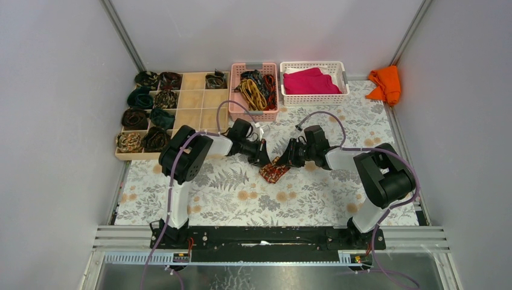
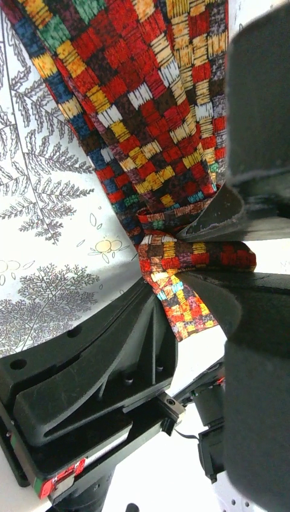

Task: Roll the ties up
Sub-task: Roll the tie at the center of the board.

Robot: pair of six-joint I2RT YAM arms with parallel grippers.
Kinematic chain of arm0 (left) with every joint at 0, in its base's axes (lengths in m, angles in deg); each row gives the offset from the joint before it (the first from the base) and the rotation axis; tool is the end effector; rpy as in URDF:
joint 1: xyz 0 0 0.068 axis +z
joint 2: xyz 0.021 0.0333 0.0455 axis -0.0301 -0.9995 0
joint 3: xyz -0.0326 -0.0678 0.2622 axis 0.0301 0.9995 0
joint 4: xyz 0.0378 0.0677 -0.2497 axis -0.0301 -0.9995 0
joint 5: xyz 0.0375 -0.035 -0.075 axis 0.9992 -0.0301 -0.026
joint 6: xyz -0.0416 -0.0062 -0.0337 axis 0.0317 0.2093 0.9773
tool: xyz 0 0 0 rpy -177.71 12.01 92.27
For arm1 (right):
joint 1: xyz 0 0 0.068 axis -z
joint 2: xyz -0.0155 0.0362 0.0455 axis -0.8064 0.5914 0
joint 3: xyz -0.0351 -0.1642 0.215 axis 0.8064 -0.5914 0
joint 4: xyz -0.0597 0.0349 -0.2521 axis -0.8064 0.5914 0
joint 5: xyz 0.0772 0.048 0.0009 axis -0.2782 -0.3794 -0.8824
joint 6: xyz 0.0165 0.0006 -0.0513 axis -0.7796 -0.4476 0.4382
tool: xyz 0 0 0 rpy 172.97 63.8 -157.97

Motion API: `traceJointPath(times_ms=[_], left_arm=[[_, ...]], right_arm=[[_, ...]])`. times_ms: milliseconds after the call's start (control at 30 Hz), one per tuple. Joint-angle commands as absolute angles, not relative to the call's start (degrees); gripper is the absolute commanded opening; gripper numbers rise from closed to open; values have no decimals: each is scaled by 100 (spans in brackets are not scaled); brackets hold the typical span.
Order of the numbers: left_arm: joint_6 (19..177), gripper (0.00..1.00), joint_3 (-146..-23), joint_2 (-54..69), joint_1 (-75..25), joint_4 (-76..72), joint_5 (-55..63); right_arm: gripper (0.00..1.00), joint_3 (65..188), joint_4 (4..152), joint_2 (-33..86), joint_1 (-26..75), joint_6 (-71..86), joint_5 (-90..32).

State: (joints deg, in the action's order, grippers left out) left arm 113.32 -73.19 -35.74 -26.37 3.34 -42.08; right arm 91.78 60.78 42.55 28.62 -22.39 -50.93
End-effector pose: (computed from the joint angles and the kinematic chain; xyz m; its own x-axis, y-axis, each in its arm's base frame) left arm 0.3293 -0.2083 0.0943 -0.9386 0.2009 -0.2806 0.3407 0.4092 -0.8464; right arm 0.2820 0.1517 0.1385 -0.8898 0.1583 -0.4280 -0.2252 0.6633 0.7137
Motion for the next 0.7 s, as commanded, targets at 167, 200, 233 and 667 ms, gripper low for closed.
traceJointPath(times_ms=[167,200,233,667], left_arm=[[11087,0,-7647,-3234,-2613,-866,-2068],[11130,0,-7614,-3179,-2612,-885,-1873],[11150,0,-7573,-3130,-2612,-906,-1716],[11505,0,-7203,-3236,-2608,-430,-1713]], right_arm=[[30,9235,6493,4161,2879,-1798,-4832],[33,9235,6501,4156,2883,-1771,-4833],[36,9235,6503,4135,2883,-1762,-4820],[50,9481,6819,3588,2862,-1548,-4810]])
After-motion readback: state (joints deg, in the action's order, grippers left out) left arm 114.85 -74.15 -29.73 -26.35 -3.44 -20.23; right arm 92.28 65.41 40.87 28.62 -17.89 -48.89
